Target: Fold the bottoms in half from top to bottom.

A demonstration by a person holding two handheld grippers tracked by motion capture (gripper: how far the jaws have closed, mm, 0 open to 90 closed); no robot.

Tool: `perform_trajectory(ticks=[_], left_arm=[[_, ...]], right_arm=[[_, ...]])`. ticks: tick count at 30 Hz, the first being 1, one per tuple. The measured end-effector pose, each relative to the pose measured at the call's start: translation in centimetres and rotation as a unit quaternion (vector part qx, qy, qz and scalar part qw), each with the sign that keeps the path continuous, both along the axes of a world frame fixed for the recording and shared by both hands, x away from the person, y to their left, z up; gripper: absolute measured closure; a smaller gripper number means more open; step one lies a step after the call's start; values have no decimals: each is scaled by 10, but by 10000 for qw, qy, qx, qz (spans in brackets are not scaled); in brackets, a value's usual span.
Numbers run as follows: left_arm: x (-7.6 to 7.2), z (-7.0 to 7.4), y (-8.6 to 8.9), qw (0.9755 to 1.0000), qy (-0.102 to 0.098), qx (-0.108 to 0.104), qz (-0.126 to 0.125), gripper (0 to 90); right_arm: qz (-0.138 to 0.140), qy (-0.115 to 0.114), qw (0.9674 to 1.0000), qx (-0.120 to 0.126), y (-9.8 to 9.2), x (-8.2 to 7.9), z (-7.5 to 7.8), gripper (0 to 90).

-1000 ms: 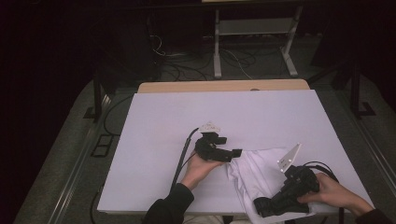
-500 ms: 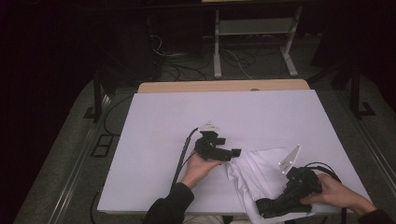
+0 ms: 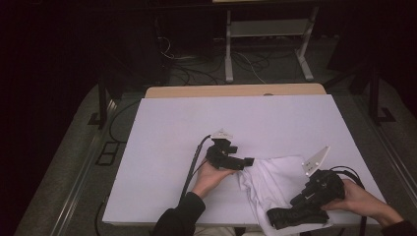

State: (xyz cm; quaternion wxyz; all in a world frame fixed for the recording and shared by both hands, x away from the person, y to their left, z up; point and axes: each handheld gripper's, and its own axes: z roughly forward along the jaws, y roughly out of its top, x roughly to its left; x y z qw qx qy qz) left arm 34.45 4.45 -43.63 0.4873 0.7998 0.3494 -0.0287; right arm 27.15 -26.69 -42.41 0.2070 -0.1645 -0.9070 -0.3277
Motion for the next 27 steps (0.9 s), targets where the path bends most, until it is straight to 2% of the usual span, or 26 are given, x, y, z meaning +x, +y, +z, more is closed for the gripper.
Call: perform_trajectory(ticks=[6, 12, 17, 20, 27], left_arm=[[0, -2, -2, 10000, -19, 89, -26, 127], [2, -5, -3, 9999, 27, 98, -6, 127], [3, -7, -3, 9999, 48, 125, 8, 127], [3, -8, -3, 9999, 49, 143, -3, 127], [3, -9, -5, 9998, 76, 158, -39, 127]], right_arm=[[-299, -225, 9993, 85, -8, 6, 13, 539], [-671, -412, 9968, 103, -13, 15, 20, 404], [-932, -427, 9946, 165, -18, 25, 22, 286], [-1049, -427, 9933, 220, -20, 31, 21, 159], [-1334, -406, 9897, 316, -26, 41, 19, 114]])
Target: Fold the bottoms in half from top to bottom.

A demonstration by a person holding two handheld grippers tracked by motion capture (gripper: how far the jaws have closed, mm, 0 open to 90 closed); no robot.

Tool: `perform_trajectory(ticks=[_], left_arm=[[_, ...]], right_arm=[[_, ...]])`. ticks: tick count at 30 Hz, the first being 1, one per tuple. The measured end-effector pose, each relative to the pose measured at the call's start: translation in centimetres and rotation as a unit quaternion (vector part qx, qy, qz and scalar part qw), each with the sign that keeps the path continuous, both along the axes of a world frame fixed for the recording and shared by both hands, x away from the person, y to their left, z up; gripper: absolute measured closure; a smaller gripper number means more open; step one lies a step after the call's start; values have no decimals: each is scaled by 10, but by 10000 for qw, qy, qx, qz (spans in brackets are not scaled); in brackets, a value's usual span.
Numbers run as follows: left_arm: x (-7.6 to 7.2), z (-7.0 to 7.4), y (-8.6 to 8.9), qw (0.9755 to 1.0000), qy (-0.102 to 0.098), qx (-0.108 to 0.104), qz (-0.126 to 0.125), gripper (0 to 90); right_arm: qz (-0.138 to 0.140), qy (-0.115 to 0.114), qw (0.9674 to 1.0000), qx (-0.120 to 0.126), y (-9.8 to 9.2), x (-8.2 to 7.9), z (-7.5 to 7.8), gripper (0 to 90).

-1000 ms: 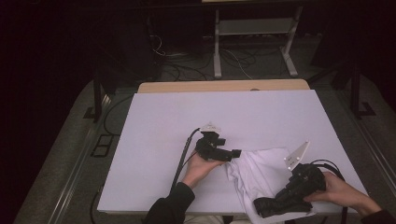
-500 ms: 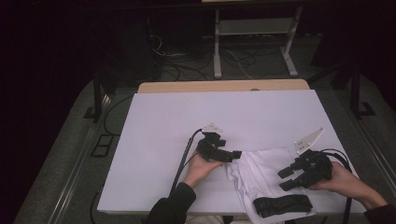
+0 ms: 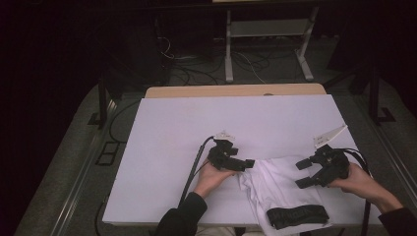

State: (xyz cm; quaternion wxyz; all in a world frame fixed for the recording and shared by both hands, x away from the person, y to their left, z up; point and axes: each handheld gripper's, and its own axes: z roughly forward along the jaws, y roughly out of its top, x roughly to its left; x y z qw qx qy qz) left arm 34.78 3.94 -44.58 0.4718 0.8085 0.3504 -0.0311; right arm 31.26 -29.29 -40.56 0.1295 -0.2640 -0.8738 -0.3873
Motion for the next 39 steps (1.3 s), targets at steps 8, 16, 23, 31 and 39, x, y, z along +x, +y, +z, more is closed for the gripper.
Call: perform_trajectory(ticks=[8, 16, 23, 31, 39], left_arm=[[2, -3, 0, 10000, 90, 11, 12, 127], [3, -4, -1, 9999, 156, -41, 24, 127], [5, -7, -1, 9997, 232, 39, 24, 128], [9, -11, 2, 9991, 417, 73, 27, 134], [11, -13, 3, 9985, 554, -3, 2, 188]], right_arm=[[-419, -105, 9991, -4, -9, 17, -3, 121], [-786, -224, 9967, 20, -18, 35, -6, 135], [-1141, -178, 9933, 61, -28, 51, -18, 160], [-1401, -124, 9901, -20, -37, 62, -31, 227], [-1384, -40, 9903, -68, -44, 65, -38, 399]])
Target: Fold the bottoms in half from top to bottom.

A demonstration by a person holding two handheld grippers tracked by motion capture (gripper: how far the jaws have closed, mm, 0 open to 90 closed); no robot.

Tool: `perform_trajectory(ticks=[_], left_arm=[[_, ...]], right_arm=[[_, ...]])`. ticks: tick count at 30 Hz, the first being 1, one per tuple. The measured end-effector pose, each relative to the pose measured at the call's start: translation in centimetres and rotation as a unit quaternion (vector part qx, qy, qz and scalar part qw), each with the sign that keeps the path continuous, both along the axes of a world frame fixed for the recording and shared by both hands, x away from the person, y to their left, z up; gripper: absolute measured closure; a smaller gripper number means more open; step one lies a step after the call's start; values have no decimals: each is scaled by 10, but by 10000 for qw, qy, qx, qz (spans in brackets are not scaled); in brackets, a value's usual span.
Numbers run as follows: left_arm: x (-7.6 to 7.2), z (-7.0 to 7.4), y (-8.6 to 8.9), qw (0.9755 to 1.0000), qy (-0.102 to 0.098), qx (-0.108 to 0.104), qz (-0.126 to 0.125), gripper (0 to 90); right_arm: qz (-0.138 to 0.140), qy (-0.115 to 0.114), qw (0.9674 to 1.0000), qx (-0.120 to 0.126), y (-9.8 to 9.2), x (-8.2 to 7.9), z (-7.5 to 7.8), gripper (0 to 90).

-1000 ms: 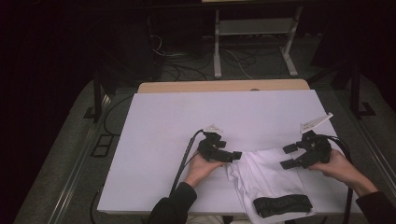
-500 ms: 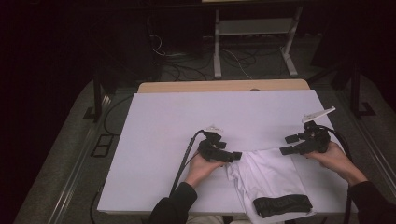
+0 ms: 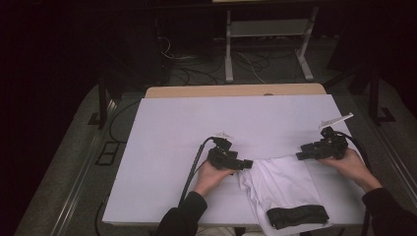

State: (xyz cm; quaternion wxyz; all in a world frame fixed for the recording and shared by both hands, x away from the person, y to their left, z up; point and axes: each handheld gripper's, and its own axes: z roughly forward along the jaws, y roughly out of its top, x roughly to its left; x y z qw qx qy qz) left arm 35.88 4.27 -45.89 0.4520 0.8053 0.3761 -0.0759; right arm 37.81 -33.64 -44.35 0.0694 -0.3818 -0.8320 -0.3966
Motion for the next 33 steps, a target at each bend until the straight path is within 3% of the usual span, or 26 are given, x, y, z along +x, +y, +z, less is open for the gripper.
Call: perform_trajectory(ticks=[4, 9, 14, 21, 26, 29, 33], left_arm=[[1, 0, 1, 10000, 55, 12, 51, 276], [2, -2, 2, 9998, 198, -17, -69, 443], [3, -4, 3, 9990, 396, -103, -151, 533], [4, -6, 2, 9986, 433, -125, -264, 707], [2, -4, 1, 9989, 211, -152, -389, 840], [-2, -1, -1, 9988, -108, 31, -471, 857], [-12, 7, -5, 9965, -580, 319, -514, 861]], right_arm=[[20, -11, 10000, -73, -1, 0, -2, 484], [61, 12, 9998, -186, -1, 0, -6, 559], [34, 10, 9996, -272, 0, 0, -7, 677], [80, 13, 9996, -276, 1, 0, -8, 824], [95, -9, 9992, -389, 5, -2, -8, 859], [76, -85, 9988, -483, 7, -4, -6, 867], [11, -155, 9987, -486, 8, -5, -4, 869]])
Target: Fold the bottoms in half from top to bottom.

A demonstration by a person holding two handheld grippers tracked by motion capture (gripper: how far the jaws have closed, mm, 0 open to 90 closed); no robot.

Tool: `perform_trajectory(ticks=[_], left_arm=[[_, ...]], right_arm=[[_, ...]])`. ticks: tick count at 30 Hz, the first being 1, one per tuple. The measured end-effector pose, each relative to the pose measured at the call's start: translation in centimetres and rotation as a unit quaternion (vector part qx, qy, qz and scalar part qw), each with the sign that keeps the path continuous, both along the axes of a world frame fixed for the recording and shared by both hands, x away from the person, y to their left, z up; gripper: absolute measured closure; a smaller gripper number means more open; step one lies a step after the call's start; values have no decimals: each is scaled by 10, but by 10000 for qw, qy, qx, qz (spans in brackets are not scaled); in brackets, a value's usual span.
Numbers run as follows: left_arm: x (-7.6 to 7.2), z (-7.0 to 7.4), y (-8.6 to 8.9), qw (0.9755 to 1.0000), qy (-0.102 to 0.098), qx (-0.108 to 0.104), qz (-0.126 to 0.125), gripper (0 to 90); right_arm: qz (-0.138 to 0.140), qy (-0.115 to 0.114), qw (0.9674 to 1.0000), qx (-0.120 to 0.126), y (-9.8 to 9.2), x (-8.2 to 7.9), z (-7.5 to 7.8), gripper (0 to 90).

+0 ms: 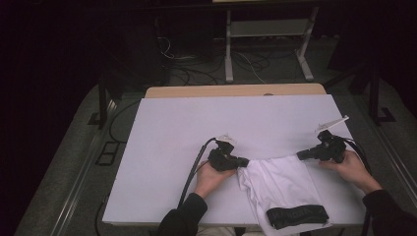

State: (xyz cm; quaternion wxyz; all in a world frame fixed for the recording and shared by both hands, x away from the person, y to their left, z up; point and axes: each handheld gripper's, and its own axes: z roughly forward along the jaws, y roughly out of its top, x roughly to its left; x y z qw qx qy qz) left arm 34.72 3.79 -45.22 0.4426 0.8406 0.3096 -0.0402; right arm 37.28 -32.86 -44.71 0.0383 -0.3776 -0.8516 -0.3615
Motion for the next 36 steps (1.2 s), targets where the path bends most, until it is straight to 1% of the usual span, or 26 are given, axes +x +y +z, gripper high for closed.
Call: perform_trajectory(ticks=[1, 3, 6, 9, 12, 15, 21, 26, 27, 29, 33, 36], left_arm=[[-2, 2, 0, 9999, -93, 47, -6, 862], [-5, 6, 1, 9998, -208, 46, -7, 863], [-7, 10, 3, 9993, -368, 104, 15, 864], [-8, 13, 5, 9990, -419, 126, 26, 864], [-8, 14, 7, 9989, -452, 154, 22, 864], [-7, 15, 10, 9987, -498, 135, 49, 864], [-2, 16, 19, 9985, -525, 116, 104, 864], [6, 17, 28, 9982, -583, 72, 122, 864], [7, 17, 30, 9982, -576, 58, 121, 864], [11, 18, 34, 9984, -554, 46, 122, 864], [15, 20, 41, 9986, -487, 13, 187, 864], [18, 22, 46, 9987, -459, 43, 215, 865]], right_arm=[[-26, 4, 10000, 13, 0, 0, 1, 870], [-110, -18, 9999, 35, 0, 0, 3, 871], [-211, -137, 9997, 66, 1, 1, 5, 872], [-267, -178, 9995, 68, 5, 1, 7, 872], [-273, -254, 9993, 8, 10, 2, 8, 872], [-284, -339, 9990, -37, 14, 2, 9, 871], [-377, -398, 9985, -70, 21, 5, 9, 872], [-489, -466, 9977, -39, 27, 9, 9, 871], [-523, -447, 9976, 4, 28, 10, 9, 871], [-566, -438, 9974, 12, 31, 12, 8, 871], [-556, -486, 9973, 22, 40, 18, 12, 871], [-547, -517, 9971, 85, 49, 24, 12, 871]])
